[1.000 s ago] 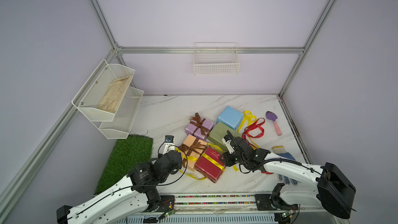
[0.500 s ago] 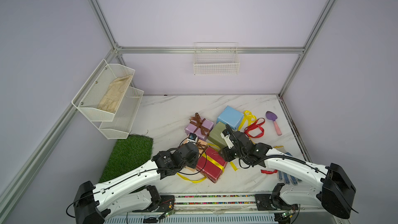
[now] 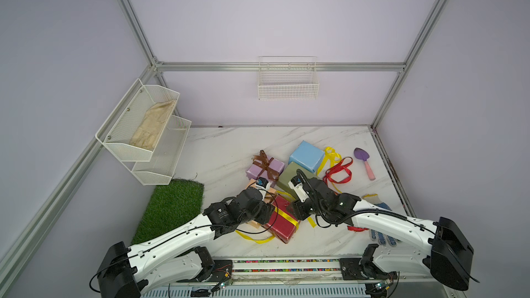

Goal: Untie the ribbon bows on the gift boxes
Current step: Pull the ribbon from the gift box.

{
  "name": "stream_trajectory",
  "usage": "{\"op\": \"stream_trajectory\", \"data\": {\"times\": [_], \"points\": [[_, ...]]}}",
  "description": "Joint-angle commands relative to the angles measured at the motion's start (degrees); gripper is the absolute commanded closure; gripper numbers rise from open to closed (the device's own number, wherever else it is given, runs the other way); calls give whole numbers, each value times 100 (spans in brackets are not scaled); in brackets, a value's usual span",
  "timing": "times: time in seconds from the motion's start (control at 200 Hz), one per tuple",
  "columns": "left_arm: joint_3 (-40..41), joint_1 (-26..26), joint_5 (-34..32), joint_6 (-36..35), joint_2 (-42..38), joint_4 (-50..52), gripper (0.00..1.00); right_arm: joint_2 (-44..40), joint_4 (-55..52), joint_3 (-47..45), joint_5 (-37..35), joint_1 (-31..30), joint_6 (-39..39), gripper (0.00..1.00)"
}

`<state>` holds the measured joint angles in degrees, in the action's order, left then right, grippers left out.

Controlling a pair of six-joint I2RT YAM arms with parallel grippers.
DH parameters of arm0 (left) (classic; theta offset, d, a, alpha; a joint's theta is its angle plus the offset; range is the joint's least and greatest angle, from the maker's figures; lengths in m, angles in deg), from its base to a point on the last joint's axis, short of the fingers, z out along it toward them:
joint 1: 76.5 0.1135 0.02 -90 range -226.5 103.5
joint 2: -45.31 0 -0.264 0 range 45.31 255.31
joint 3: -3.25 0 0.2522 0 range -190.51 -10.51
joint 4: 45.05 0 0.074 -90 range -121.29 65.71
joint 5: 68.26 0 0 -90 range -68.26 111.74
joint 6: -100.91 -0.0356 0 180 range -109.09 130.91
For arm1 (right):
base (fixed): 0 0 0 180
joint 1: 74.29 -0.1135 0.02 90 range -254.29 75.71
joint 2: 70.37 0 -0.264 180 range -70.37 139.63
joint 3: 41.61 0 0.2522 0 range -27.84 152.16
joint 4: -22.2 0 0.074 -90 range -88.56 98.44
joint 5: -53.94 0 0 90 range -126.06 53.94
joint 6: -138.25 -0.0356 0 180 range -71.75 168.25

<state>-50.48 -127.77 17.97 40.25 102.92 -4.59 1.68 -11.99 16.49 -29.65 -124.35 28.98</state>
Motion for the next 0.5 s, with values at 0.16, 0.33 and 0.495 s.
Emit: {"op": "stream_trajectory", "data": {"times": [0.16,0.33,0.495], "points": [[322,256,294,1,-250,-410,44,405,88,197,-271,-299,-7,52],[417,336,332,1,-224,-476,44,522,65,266,-402,-405,-7,52],[496,431,375,19,-232,-569,44,745,-97,404,-600,-550,50,53]]}}
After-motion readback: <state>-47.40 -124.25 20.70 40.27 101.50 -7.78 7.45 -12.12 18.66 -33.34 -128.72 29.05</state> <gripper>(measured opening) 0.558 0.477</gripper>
